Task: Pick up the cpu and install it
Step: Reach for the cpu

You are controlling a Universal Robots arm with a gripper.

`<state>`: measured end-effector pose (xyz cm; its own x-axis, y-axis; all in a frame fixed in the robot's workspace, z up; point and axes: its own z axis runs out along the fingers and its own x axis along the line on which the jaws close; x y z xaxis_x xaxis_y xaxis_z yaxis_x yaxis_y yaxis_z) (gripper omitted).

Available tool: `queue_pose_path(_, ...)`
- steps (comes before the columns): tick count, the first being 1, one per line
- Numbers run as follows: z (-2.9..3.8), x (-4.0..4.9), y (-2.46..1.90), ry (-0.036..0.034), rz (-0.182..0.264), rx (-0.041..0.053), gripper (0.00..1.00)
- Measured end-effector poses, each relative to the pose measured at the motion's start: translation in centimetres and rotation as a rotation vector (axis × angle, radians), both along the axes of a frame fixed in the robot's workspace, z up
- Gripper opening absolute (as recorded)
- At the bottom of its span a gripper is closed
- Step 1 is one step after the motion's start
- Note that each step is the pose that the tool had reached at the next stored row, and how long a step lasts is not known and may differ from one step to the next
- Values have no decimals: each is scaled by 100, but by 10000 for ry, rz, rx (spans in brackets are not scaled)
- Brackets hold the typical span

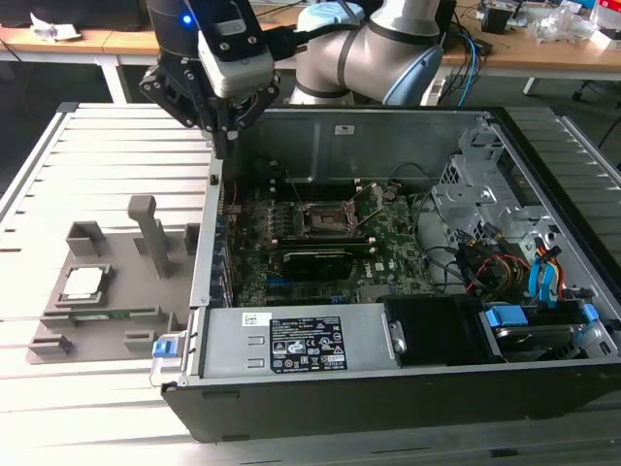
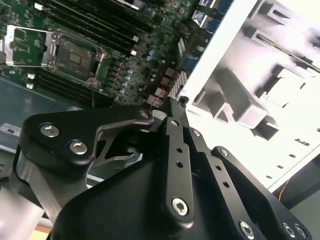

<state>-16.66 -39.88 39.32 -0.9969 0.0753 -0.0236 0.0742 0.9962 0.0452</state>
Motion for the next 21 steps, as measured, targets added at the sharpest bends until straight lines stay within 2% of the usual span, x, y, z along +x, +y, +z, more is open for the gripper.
queue_pose_path(7,-1,-116,0,1,-1,-1,11)
queue_pose_path(9,-3,-202,0,0,1,0,11)
queue_pose_path(21,-4,-454,0,1,0,-2,11)
